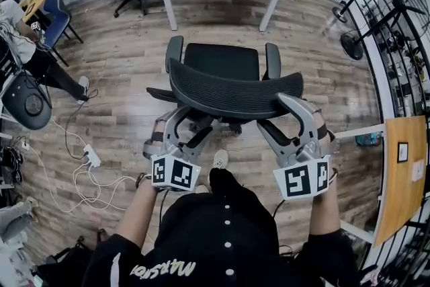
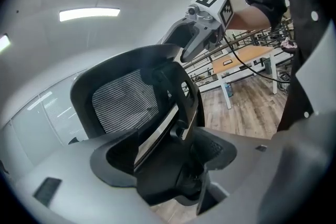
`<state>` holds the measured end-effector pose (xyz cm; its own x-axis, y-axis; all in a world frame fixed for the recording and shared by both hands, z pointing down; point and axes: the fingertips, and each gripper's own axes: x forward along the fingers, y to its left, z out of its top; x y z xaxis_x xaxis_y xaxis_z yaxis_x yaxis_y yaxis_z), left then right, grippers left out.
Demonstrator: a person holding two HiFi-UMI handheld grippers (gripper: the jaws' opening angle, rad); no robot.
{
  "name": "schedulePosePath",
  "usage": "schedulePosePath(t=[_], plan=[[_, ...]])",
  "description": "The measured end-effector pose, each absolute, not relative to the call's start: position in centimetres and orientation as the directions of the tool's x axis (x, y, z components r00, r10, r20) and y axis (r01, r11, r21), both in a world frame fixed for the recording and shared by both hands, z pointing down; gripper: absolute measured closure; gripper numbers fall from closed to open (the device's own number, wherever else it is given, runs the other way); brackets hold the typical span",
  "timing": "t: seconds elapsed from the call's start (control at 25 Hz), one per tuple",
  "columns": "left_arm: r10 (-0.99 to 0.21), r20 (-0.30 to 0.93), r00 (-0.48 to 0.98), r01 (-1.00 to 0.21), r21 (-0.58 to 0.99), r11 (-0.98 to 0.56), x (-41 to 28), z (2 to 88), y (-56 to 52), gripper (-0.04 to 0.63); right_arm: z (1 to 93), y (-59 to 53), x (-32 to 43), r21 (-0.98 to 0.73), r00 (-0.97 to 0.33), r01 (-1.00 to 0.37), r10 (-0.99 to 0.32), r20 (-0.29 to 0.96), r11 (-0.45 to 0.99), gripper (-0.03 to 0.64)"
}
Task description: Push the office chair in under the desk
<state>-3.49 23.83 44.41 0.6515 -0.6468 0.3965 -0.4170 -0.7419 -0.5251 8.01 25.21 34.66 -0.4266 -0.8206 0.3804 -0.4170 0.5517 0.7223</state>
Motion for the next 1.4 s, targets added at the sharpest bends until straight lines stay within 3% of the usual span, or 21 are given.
schedulePosePath(t=[0.08,0.2,0.48,0.88,1.4], plan=[[-0.624,0.397,0.673,-0.397,-0.518,-0.758,-2.6,44.3,23.9,0.256,34.6,25.0,8.0,0.728,-0.424,-0.406,-0.819,0.385,0.553,0.312],[-0.601,0.398,0.693,-0.377,-0.511,-0.772,-1.6,44.4,23.8,0.256,34.2,24.6,8.2,0.741,-0.422,-0.404,-0.828,0.370,0.536,0.382],[-0.591,0.460,0.662,-0.340,-0.519,-0.784,-1.5,46.1,22.0,0.258,34.3,24.5,8.3,0.740,-0.444,-0.387,-0.815,0.372,0.550,0.402],[-0.503,0.540,0.675,-0.239,-0.485,-0.841,-0.8,48.3,21.3,0.268,34.2,24.7,8.2,0.724,-0.475,-0.366,-0.786,0.394,0.584,0.407],[-0.502,0.511,0.697,-0.258,-0.474,-0.842,-0.1,48.3,20.4,0.288,34.1,23.9,8.6,0.715,-0.486,-0.376,-0.783,0.389,0.589,0.396]])
